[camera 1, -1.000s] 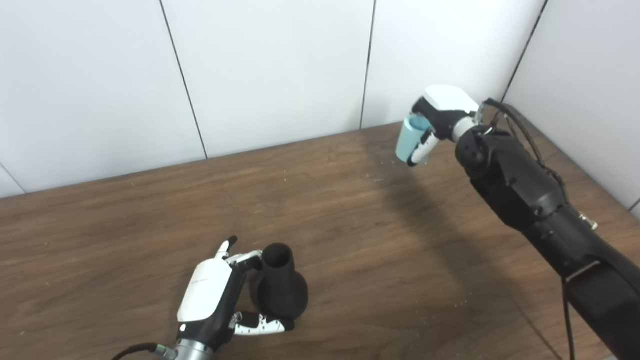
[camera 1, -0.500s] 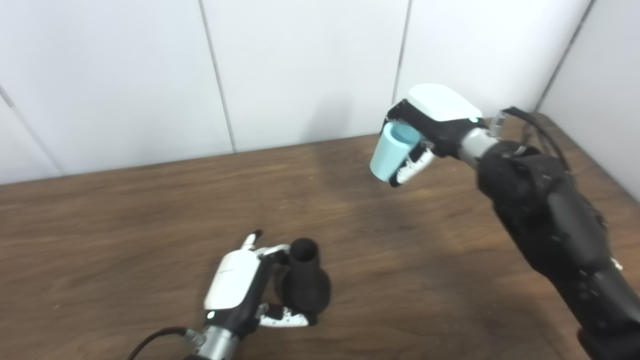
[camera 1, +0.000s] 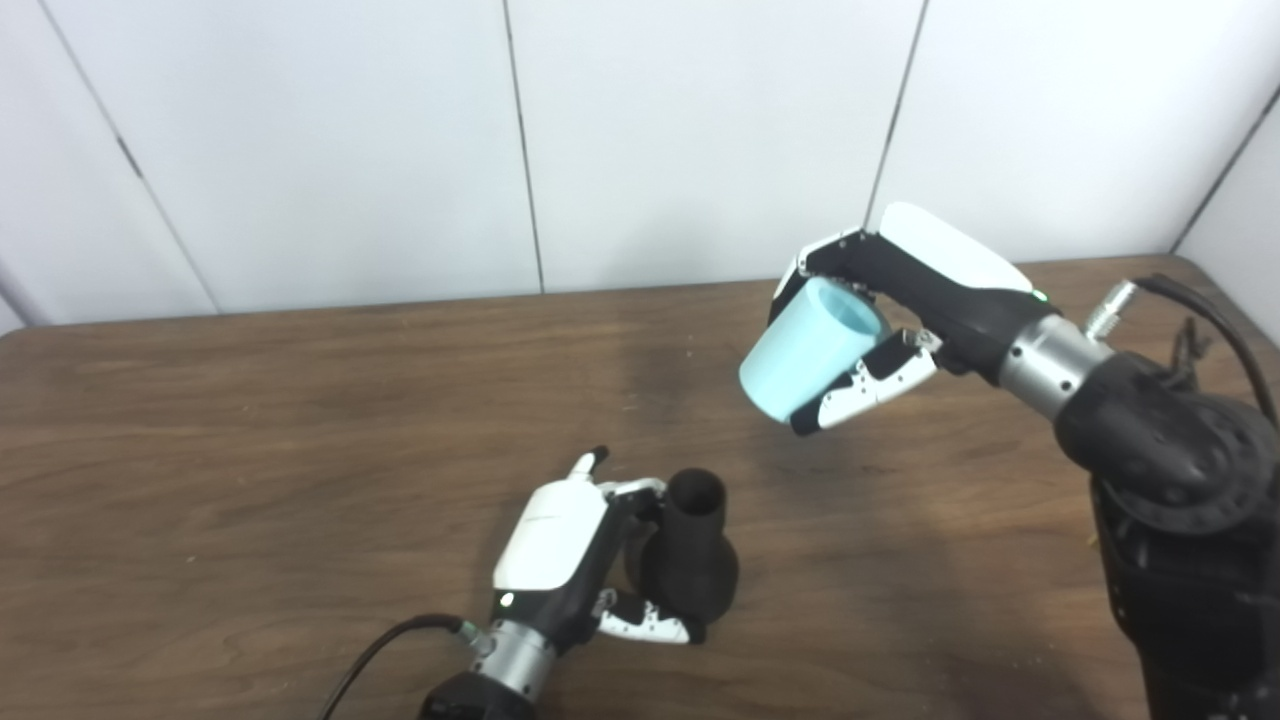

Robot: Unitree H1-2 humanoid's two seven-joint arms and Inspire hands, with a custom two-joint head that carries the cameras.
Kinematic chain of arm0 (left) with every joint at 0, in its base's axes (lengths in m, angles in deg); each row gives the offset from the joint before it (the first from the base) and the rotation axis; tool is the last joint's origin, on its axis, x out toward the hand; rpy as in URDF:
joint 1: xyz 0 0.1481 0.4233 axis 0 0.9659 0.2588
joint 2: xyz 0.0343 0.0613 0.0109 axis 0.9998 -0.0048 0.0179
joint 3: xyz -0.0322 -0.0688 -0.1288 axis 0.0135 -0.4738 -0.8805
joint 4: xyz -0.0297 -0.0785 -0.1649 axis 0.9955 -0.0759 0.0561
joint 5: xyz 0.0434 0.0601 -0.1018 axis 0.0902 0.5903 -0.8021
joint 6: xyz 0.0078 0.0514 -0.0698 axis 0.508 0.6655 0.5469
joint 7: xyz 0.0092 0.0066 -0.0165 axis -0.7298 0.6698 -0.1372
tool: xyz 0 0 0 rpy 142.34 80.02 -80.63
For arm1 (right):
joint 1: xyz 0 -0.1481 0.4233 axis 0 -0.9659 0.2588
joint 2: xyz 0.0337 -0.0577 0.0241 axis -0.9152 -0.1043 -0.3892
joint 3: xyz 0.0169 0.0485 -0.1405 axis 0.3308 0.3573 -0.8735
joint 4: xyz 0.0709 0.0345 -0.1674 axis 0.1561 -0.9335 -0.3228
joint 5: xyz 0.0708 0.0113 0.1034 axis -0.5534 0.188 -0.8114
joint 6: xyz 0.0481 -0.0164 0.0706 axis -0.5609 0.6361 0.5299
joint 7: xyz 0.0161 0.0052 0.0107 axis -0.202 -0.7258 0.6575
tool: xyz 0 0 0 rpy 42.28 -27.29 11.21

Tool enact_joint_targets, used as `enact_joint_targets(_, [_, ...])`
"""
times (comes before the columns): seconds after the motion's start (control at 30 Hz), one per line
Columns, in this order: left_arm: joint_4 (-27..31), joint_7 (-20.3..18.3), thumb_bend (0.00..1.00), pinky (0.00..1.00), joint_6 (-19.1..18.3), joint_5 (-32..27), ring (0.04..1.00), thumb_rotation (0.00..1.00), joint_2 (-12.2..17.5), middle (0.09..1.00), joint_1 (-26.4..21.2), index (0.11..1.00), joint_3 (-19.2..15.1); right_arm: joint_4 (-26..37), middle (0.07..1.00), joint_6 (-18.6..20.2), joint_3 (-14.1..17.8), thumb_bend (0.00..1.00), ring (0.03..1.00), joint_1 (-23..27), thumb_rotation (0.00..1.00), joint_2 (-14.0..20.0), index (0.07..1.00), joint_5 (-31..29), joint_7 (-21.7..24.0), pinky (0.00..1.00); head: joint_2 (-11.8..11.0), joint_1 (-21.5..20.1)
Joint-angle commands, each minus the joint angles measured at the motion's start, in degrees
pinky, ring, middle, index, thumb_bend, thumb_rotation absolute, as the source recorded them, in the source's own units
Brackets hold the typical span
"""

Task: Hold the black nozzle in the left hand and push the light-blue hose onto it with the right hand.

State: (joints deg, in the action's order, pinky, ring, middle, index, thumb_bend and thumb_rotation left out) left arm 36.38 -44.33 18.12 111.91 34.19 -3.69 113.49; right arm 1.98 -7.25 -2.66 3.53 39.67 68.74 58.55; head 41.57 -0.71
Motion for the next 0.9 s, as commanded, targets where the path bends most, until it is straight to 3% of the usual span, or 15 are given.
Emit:
enact_joint_targets(0.0, [-1.2,-3.3,0.52,1.00,-2.1,2.2,0.643,0.00,0.1,0.448,0.8,0.511,1.2,2.7,0.479,0.2,1.7,0.50,0.427,2.0,0.00,0.4,0.493,-1.6,0.1,0.31,0.1,0.0])
enact_joint_targets(0.2, [-1.3,-3.5,0.52,1.00,-2.7,2.4,0.643,0.00,-0.2,0.452,0.8,0.510,1.4,4.5,0.487,0.2,0.8,0.50,0.426,1.1,0.00,0.3,0.504,-5.3,-1.1,0.29,0.1,-0.1])
enact_joint_targets(0.57, [-0.5,-3.6,0.52,1.00,-2.9,2.2,0.643,0.00,0.2,0.457,0.8,0.508,1.4,5.2,0.489,0.2,-2.3,0.50,0.430,-0.9,0.00,-0.8,0.496,4.8,5.1,0.30,0.7,-0.7])
enact_joint_targets(0.87, [-1.0,-3.1,0.52,1.00,-2.7,2.2,0.643,0.00,0.4,0.457,0.7,0.508,1.6,3.8,0.497,0.1,-3.9,0.50,0.429,-3.0,0.00,-1.1,0.503,2.3,1.5,0.30,0.7,-1.1])
